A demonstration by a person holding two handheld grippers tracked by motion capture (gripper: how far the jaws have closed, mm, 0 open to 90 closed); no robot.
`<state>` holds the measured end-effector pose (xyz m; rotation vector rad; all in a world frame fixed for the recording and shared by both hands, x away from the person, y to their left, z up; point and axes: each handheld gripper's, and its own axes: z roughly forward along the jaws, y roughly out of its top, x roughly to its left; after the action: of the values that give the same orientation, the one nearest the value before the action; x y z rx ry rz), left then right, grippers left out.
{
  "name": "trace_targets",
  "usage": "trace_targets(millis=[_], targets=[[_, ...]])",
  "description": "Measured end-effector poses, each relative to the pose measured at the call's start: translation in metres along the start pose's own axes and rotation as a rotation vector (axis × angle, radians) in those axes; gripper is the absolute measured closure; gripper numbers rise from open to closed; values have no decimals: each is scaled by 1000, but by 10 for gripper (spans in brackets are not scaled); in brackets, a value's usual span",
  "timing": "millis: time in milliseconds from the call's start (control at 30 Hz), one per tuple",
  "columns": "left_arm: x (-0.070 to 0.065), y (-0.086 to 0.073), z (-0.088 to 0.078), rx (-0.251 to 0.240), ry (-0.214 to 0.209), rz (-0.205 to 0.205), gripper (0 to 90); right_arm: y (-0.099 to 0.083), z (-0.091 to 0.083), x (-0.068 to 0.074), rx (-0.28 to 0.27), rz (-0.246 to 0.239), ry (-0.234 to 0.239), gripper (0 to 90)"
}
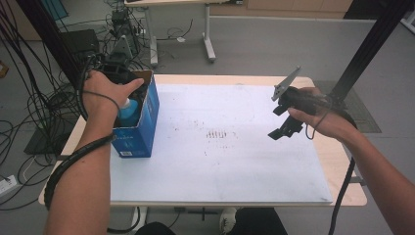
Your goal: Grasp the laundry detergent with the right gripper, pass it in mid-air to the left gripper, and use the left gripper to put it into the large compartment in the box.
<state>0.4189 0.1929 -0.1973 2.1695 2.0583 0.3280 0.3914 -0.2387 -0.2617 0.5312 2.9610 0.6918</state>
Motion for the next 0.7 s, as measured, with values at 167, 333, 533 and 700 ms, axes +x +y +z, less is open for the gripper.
trace_targets(millis=[167, 333, 533, 700], targets=[[-18, 3, -2, -13, -24, 44, 134, -2, -1, -3, 12, 6, -8, 59], [-37, 8, -2, -19, -53, 90, 110, -4, -3, -7, 21, 12, -16, 59], [-59, 13, -4, -38, -75, 146, 106, -4, -6, -9, 27, 7, -17, 59], [-74, 15, -3, -35, -79, 181, 100, -2, -8, -11, 19, 20, -35, 59]])
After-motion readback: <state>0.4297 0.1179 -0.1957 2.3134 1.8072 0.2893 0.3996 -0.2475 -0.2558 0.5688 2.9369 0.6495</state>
